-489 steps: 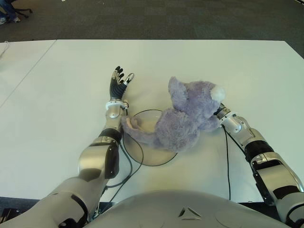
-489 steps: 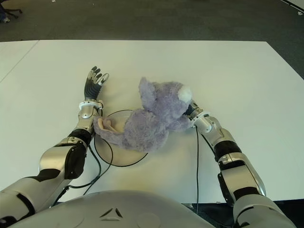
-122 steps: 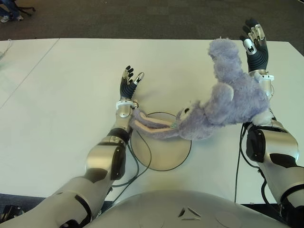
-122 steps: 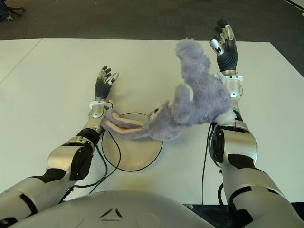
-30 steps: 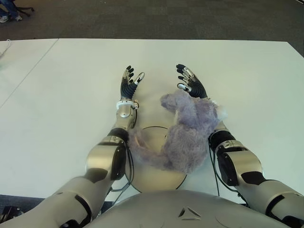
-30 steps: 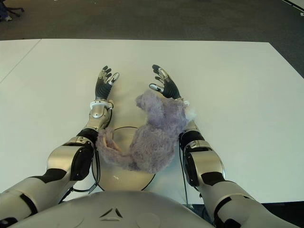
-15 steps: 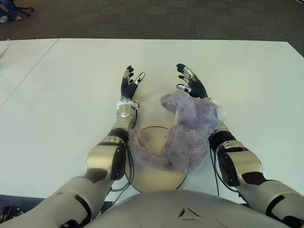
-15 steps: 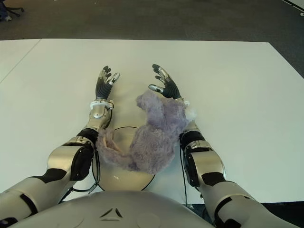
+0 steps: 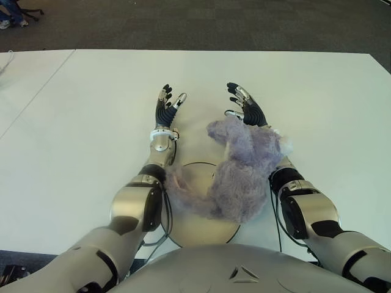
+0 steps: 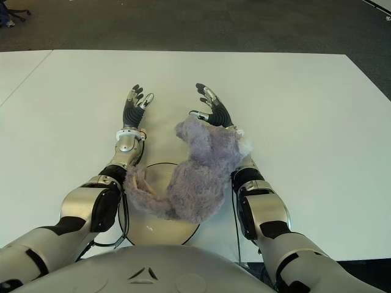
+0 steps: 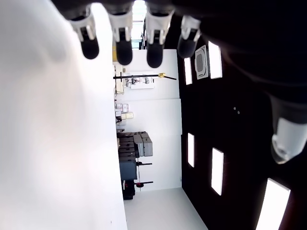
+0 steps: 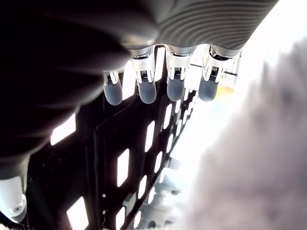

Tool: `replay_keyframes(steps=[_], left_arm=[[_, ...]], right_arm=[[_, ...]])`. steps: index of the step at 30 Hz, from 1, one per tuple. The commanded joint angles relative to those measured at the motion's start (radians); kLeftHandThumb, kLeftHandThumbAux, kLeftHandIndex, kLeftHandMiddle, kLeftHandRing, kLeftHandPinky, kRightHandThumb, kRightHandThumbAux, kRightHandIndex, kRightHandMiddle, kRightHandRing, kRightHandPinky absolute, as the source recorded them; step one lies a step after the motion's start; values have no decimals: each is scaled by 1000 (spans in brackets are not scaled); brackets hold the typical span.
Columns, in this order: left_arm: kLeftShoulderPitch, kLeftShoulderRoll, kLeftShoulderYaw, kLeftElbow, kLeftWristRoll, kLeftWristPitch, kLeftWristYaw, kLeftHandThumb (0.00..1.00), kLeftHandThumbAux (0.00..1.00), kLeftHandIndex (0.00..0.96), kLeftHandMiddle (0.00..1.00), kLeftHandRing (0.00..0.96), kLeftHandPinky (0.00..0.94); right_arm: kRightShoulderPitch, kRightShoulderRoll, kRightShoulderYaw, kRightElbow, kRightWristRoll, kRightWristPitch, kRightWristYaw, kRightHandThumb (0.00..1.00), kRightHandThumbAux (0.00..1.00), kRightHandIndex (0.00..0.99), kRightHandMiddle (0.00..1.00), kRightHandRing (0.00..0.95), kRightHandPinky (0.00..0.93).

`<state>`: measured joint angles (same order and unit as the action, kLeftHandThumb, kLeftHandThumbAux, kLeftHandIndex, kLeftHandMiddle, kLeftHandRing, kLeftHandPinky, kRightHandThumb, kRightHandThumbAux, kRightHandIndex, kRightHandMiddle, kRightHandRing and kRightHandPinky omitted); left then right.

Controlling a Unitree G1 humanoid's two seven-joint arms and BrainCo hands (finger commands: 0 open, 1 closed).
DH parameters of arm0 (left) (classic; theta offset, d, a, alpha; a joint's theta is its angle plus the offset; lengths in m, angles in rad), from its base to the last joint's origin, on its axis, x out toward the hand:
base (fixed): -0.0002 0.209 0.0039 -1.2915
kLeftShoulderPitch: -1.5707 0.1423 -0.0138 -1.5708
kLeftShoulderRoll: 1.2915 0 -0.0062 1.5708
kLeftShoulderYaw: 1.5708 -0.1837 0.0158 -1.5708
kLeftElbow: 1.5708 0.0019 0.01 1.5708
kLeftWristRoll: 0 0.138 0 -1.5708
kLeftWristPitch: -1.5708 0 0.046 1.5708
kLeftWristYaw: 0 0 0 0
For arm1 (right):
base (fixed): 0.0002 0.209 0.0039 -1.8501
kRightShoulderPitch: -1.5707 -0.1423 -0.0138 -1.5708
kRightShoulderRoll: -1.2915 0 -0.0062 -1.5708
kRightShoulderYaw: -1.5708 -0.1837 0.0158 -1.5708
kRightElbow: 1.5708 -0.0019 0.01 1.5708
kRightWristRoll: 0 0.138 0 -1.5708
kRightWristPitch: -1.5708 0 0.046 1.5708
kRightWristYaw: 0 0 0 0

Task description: Put the doll into the plate.

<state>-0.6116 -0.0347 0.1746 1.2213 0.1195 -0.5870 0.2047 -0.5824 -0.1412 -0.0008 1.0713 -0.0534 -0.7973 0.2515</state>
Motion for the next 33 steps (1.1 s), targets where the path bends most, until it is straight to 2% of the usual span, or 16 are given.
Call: replay_keyframes(steps=[1, 8, 13, 14, 16, 21, 24, 33], left_arm=[[195, -48, -15, 136, 15, 128, 18, 0, 467, 19, 99, 83, 1], [193, -43, -7, 138, 9, 142, 11, 0, 485, 23, 109, 92, 0], [194, -46, -6, 137, 7, 123, 2, 0, 483, 20, 108, 84, 0], [195, -47, -8, 136, 10, 118, 5, 0, 475, 21, 109, 82, 0], [197, -49, -14, 135, 16, 107, 13, 0, 472, 21, 110, 81, 0], [200, -51, -24, 132, 27, 93, 27, 0, 468, 23, 105, 77, 0], [199, -48, -26, 133, 29, 110, 21, 0, 491, 7, 89, 62, 0], [194, -43, 13, 136, -13, 130, -21, 0, 558, 7, 77, 57, 44]], right_arm=[[32, 14, 9, 38, -1, 2, 32, 54, 582, 85, 61, 48, 68], [23, 39, 17, 24, 0, 28, 42, 53, 602, 76, 61, 56, 81], [24, 123, 62, -16, -41, 43, -13, 56, 625, 66, 87, 88, 128], [29, 138, 73, -30, -50, 41, -24, 75, 636, 74, 124, 128, 176], [38, 153, 90, -52, -63, 34, -42, 82, 639, 77, 135, 140, 190], [46, 153, 104, -73, -77, 23, -61, 109, 647, 95, 161, 169, 211], [53, 152, 112, -86, -87, 4, -67, 139, 663, 99, 181, 210, 274], [64, 156, 128, -107, -91, 11, -63, 140, 664, 86, 186, 240, 310]])
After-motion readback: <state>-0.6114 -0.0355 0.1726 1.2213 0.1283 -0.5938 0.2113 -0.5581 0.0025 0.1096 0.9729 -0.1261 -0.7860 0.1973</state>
